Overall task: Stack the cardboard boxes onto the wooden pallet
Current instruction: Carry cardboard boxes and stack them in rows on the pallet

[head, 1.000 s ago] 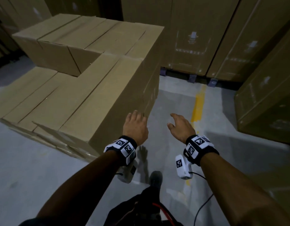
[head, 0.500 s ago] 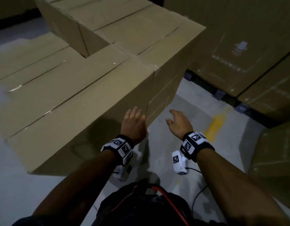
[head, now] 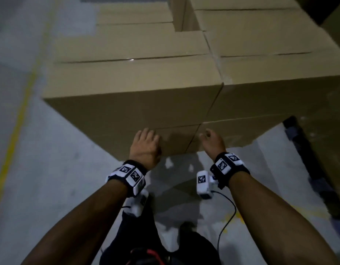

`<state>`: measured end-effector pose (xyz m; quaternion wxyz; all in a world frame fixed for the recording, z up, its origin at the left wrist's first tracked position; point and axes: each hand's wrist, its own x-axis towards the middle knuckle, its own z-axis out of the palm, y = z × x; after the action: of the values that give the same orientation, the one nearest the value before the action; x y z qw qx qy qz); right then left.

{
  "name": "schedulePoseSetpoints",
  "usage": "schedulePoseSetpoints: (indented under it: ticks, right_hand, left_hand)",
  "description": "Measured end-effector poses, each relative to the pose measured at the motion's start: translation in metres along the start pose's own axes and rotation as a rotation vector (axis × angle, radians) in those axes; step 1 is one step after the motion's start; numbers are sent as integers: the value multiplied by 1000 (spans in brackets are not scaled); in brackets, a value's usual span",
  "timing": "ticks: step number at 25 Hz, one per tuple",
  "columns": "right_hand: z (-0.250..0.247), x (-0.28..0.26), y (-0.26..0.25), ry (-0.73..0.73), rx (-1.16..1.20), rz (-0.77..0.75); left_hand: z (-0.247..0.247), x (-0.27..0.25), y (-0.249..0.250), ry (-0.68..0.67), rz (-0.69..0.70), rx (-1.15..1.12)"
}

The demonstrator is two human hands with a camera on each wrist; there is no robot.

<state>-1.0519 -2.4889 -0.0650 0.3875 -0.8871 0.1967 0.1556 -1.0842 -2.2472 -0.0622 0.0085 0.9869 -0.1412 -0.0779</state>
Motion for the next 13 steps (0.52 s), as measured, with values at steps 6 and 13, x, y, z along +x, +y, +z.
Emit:
schedulePoseSetpoints:
  ticks: [6,13]
  right_hand:
    - [18,11,25,35,67,-49]
    - [95,92,49,438,337,-148]
  left_hand:
    - [29,-58,0,46,-338,-160]
    - [117,-31,-47,379,-775,-569]
